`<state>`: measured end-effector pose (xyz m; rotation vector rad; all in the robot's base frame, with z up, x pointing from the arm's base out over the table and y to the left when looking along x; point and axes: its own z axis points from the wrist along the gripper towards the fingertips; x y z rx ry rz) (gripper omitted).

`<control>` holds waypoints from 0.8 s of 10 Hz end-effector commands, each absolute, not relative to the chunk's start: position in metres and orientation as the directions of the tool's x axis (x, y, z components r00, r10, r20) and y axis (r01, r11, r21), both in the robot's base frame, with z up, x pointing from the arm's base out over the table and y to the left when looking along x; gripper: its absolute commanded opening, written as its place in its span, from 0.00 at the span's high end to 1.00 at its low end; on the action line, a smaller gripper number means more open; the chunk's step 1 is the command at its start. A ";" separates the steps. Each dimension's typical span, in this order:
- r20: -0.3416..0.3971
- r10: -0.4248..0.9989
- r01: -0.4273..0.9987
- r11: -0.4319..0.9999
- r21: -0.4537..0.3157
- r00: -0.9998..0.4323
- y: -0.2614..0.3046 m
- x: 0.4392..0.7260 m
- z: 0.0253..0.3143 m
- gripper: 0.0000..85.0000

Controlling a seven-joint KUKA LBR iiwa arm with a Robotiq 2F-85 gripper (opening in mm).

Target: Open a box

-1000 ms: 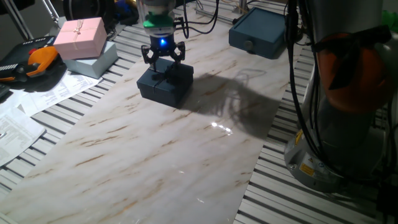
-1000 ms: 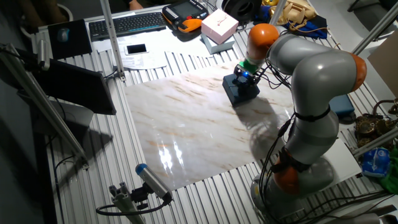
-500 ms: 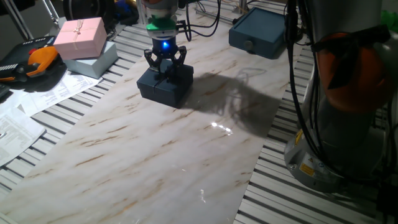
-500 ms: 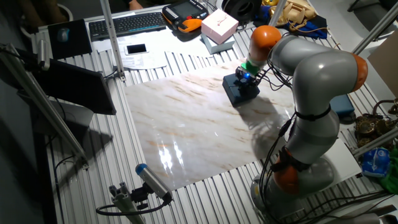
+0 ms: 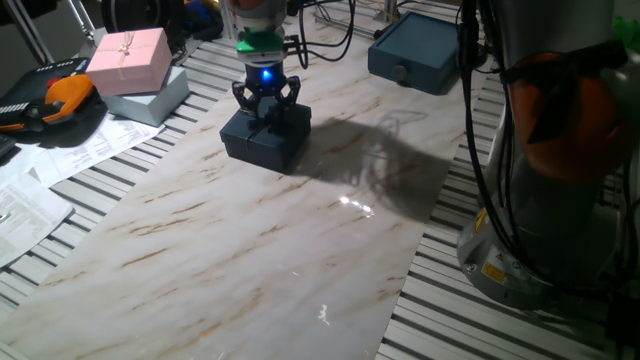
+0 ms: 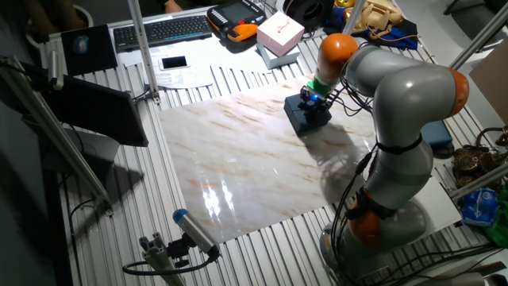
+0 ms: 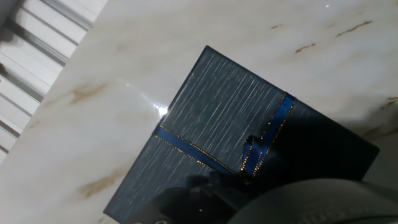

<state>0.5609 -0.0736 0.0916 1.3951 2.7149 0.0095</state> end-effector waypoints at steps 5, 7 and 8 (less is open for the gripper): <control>-0.083 0.805 0.806 0.591 0.039 -0.587 -0.069 0.560 0.090 0.80; -0.090 0.805 0.806 0.591 0.038 -0.587 -0.067 0.559 0.089 0.80; -0.086 0.799 0.799 0.600 0.039 -0.595 -0.067 0.559 0.089 0.80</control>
